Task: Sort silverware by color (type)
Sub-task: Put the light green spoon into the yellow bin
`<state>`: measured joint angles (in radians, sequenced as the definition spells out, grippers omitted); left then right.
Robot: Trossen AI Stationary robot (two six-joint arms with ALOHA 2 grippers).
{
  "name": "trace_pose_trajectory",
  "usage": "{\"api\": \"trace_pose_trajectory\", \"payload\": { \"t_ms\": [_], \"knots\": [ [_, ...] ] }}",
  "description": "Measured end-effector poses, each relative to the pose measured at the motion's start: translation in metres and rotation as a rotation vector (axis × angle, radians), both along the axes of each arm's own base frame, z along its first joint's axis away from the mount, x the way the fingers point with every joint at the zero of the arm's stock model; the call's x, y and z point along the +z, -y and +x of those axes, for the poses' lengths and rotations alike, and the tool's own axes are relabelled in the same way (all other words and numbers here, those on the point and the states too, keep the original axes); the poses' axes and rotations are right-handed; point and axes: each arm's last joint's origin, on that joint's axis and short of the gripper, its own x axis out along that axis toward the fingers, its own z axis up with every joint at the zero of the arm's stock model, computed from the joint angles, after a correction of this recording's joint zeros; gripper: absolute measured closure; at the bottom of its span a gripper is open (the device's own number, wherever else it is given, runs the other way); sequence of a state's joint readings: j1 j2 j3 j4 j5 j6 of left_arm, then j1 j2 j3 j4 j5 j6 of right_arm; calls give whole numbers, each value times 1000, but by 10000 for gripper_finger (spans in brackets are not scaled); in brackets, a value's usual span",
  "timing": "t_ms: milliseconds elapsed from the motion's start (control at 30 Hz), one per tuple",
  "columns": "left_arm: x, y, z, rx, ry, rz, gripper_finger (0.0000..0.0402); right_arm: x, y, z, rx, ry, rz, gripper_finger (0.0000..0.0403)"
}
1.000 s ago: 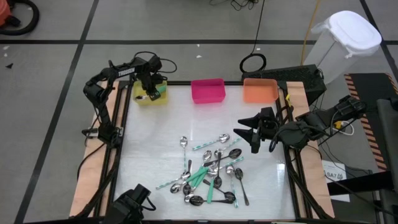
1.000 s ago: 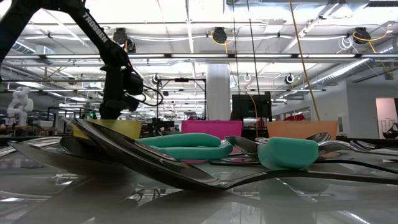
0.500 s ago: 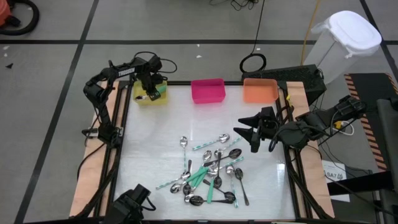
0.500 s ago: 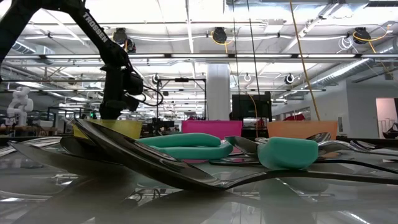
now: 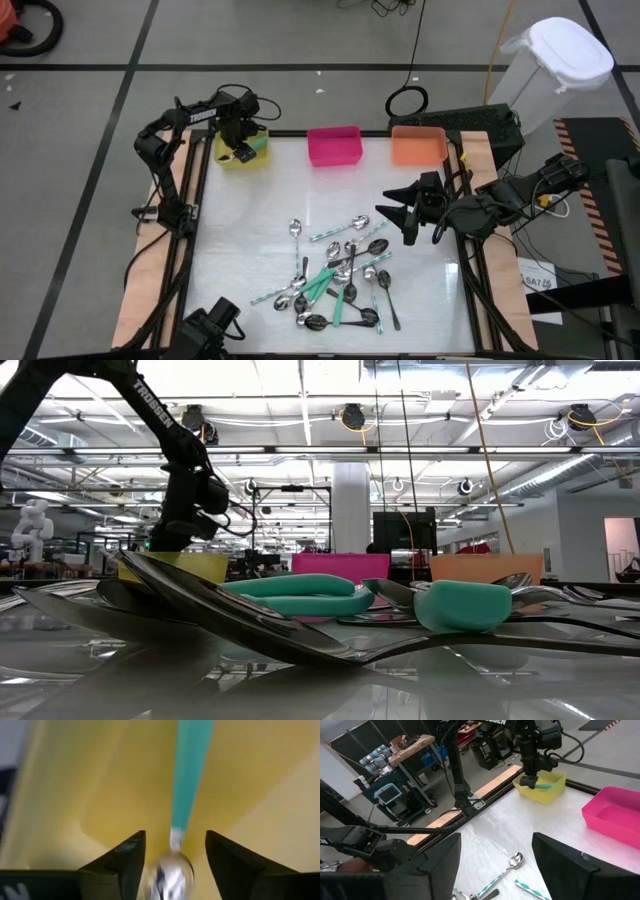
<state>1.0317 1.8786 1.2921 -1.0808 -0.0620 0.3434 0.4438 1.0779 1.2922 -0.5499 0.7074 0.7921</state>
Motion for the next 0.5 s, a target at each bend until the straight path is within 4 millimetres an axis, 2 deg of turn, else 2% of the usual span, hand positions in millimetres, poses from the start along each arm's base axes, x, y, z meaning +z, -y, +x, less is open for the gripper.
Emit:
{"api": "trace_pose_trajectory", "payload": {
  "t_ms": [200,500],
  "knots": [
    [20,2,1,71,-9,4,185,0,0,0,5,-4,-11,161],
    [86,17,17,53,117,183,207,-1,0,0,7,-12,-19,161]
  ]
}}
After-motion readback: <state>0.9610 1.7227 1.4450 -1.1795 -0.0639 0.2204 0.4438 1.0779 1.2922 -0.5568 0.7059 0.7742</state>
